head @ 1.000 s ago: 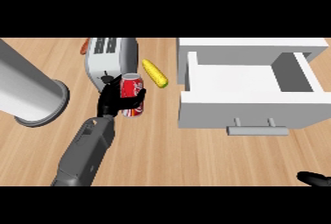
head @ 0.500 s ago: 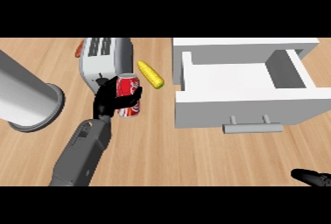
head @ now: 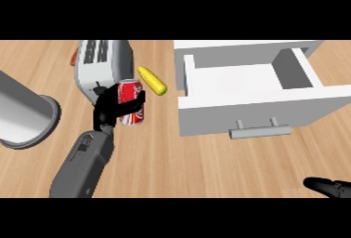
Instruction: Pick up the can, place it into the drawer and close the drawer
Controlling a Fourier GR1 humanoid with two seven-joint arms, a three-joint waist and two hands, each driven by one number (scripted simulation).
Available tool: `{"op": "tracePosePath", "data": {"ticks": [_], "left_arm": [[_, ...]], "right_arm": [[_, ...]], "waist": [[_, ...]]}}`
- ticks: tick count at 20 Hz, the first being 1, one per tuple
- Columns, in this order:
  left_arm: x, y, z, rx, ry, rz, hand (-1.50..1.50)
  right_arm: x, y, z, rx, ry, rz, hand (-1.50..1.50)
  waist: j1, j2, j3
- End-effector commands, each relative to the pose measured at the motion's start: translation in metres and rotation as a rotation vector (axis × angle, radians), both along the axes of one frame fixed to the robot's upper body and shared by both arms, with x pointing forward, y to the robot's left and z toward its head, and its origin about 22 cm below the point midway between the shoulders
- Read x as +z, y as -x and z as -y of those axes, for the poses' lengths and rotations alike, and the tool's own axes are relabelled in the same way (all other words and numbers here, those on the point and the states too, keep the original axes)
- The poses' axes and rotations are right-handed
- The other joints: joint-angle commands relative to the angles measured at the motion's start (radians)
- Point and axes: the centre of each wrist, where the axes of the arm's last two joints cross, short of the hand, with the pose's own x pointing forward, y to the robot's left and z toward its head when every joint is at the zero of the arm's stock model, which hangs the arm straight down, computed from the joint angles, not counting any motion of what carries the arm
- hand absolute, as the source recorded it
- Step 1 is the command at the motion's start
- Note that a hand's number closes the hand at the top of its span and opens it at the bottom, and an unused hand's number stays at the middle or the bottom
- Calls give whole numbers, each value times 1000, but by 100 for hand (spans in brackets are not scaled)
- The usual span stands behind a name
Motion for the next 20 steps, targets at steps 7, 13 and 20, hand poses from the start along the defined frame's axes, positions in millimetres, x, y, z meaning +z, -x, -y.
{"op": "tracePosePath", "data": {"ticks": [7,13,20], "left_arm": [[184,-48,132,-295,-77,383,150],[259,-61,190,-272,-148,369,-150],[269,-72,209,-214,-162,365,-150]], "right_arm": [[5,-8,-5,15,1,17,-150],[11,-2,4,-17,4,32,-150],[17,-16,4,-3,32,31,-150]], "waist": [[-70,10,4],[-38,30,1],[-40,44,1]]}}
